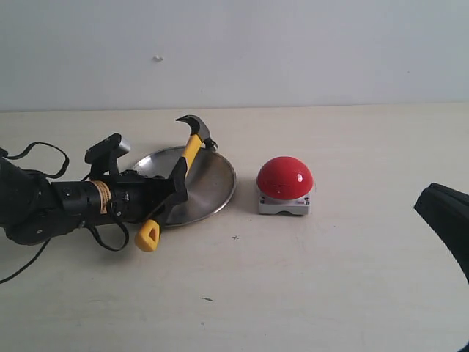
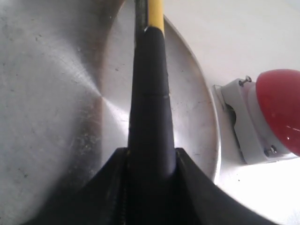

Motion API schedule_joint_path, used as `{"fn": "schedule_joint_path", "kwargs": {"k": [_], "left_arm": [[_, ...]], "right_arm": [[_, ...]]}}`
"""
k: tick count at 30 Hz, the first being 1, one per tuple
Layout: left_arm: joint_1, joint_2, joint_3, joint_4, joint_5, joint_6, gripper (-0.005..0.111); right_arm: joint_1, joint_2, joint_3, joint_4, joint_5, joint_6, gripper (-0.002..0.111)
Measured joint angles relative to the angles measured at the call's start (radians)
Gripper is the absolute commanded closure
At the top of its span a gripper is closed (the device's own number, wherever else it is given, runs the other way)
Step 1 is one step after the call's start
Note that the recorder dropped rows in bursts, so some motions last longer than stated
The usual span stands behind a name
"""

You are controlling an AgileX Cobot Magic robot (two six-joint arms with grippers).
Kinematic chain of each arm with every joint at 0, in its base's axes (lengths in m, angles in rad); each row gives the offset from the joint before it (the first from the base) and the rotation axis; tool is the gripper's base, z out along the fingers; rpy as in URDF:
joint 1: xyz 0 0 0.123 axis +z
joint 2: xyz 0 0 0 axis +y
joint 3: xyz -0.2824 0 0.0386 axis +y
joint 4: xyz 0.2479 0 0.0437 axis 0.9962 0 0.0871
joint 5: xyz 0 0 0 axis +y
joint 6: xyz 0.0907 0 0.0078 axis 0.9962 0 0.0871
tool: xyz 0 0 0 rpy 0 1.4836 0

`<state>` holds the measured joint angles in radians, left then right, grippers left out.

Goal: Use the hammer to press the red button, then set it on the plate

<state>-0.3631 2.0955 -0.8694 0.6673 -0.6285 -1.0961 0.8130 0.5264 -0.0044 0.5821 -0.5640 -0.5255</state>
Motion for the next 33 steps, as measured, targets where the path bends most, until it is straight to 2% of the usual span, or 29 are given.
{"fn": "schedule_joint_path", "kwargs": {"k": [2, 9, 20, 22, 24, 26, 28, 29, 33], "left_arm": [[0.002, 0.000, 0.000, 0.012, 0.000, 0.000, 0.100], [0.002, 0.000, -0.002, 0.032, 0.000, 0.000, 0.075], [0.024, -0.042, -0.006, 0.034, 0.001, 0.016, 0.059], [0.034, -0.055, -0.006, 0.034, 0.035, 0.028, 0.060], [0.053, -0.076, -0.006, 0.034, 0.083, 0.035, 0.066], [0.075, -0.104, -0.006, 0.034, 0.138, 0.039, 0.079], [0.092, -0.137, 0.002, 0.032, 0.166, 0.052, 0.101], [0.102, -0.160, 0.013, 0.032, 0.172, 0.064, 0.106], [0.121, -0.273, 0.077, 0.017, 0.184, 0.158, 0.107]], "right_arm": [[0.000, 0.000, 0.000, 0.000, 0.000, 0.000, 0.108], [0.000, 0.000, 0.000, -0.002, 0.000, 0.000, 0.108], [0.000, 0.000, 0.000, -0.002, 0.008, 0.002, 0.108], [0.000, 0.000, 0.000, -0.004, 0.008, 0.002, 0.108], [0.000, 0.000, 0.000, -0.004, 0.010, 0.002, 0.108], [0.000, 0.000, 0.000, -0.004, 0.011, 0.004, 0.108], [0.000, 0.000, 0.000, -0.004, 0.012, 0.004, 0.108], [0.000, 0.000, 0.000, -0.004, 0.014, 0.004, 0.108], [0.000, 0.000, 0.000, -0.004, 0.020, 0.004, 0.108]]}}
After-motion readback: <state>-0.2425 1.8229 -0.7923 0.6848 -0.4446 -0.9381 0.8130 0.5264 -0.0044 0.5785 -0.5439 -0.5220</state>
